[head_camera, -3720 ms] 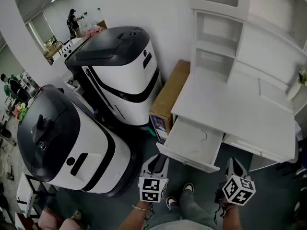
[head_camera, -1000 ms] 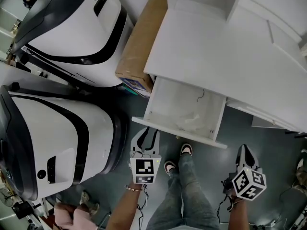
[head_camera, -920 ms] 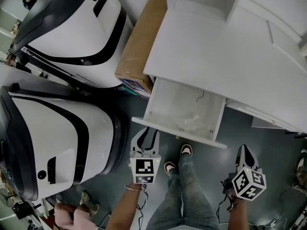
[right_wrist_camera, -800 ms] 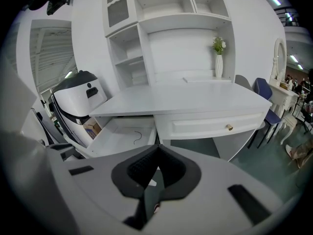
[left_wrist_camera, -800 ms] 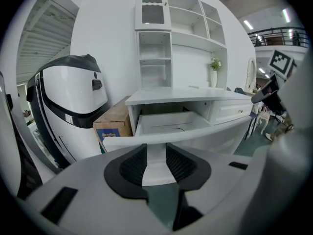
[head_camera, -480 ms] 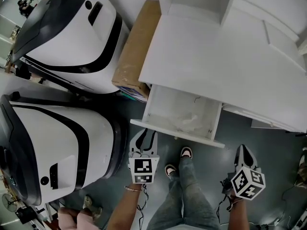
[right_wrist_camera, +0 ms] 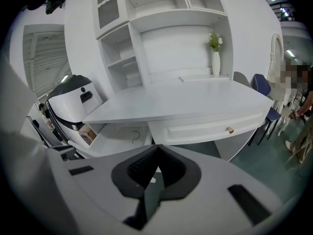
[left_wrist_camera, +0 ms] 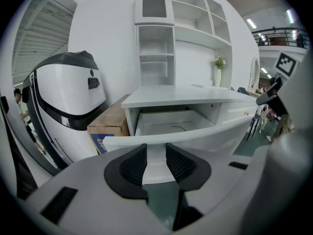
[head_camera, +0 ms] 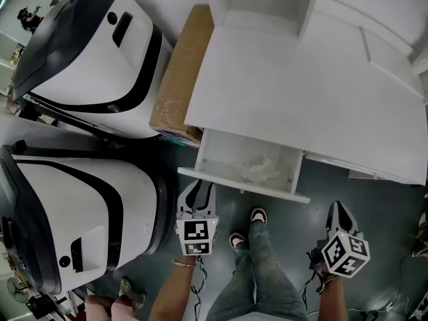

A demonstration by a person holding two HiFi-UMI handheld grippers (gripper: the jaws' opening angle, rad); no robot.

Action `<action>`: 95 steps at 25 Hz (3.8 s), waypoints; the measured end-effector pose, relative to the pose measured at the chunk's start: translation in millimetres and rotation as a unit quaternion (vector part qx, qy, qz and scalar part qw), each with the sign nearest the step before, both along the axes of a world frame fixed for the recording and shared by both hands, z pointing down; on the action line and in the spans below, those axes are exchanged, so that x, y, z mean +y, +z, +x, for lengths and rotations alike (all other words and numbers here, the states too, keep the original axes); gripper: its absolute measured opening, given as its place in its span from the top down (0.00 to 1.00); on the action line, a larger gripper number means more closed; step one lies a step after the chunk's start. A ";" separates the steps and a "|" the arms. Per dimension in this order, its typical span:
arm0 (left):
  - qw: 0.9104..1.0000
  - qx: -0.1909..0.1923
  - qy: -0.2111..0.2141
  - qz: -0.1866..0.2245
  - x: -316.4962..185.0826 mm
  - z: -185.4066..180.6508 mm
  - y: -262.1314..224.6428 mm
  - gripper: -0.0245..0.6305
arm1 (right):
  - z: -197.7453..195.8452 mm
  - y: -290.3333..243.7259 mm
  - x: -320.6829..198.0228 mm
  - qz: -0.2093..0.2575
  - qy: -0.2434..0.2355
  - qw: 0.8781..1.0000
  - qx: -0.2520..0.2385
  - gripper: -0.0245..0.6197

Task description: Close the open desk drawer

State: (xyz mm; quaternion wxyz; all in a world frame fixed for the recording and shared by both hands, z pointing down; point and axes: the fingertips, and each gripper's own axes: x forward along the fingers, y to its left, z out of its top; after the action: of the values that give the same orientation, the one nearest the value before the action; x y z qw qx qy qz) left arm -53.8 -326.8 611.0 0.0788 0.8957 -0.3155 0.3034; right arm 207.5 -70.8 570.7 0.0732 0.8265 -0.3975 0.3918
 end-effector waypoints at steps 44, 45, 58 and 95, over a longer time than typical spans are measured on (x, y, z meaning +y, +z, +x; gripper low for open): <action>1.000 0.003 -0.009 -0.004 -62.3 70.4 -0.1 0.76 | 57.9 4.9 -36.1 -0.013 0.004 1.000 -0.003 0.95; 1.000 0.004 -0.008 -0.002 -63.8 72.0 0.0 0.76 | 58.8 5.1 -35.7 -0.013 0.004 1.000 -0.003 0.95; 1.000 0.003 -0.016 0.005 -83.2 92.0 -0.2 0.76 | 68.1 6.0 -31.8 -0.013 0.003 1.000 -0.007 0.95; 0.984 0.155 -0.049 0.077 15.0 -2.4 -195.6 0.77 | 12.8 -118.5 -13.8 0.107 -0.020 0.991 0.073 0.95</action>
State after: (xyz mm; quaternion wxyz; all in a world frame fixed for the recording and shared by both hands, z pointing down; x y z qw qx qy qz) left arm -56.3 -311.8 415.4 0.0728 0.9186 -0.3656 0.1311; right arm 220.4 -84.7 452.3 0.0204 0.8478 -0.4472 0.2841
